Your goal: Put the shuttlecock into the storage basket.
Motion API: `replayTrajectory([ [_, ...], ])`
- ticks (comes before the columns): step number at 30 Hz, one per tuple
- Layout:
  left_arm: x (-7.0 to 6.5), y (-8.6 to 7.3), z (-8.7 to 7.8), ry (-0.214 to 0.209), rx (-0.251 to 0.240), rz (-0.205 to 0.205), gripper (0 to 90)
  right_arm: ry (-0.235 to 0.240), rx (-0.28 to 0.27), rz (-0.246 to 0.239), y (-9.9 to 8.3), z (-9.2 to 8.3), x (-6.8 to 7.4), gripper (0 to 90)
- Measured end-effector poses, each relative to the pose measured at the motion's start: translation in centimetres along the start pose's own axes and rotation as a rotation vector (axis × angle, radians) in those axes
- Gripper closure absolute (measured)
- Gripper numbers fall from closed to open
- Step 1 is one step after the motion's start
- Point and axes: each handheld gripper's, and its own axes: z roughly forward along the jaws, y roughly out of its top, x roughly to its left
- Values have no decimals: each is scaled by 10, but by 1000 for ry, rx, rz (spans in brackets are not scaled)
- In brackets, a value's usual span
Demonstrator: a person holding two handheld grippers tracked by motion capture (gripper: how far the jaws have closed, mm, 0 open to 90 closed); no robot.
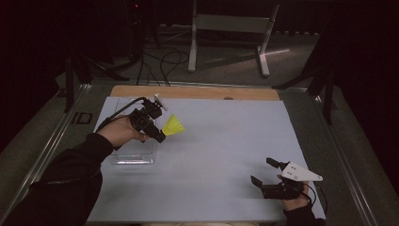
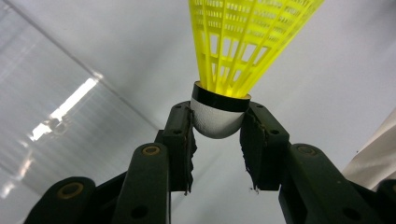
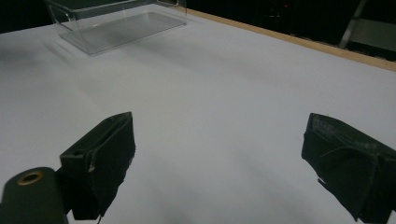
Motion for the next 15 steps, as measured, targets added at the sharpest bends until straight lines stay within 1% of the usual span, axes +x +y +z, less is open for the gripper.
replayTrajectory([
  [1,2,-1,-2,5,2,4,661,1,-1,3,0,0,0,98],
  [2,3,-1,-4,8,-3,-6,661,4,0,4,0,0,0,98],
  [4,6,-3,-7,12,-5,-8,661,6,4,5,-1,1,0,98],
  [14,22,-11,-25,32,-41,-52,661,10,6,4,-1,2,-1,98],
  [15,23,-13,-27,41,-45,-55,661,10,7,4,-2,2,-1,98],
])
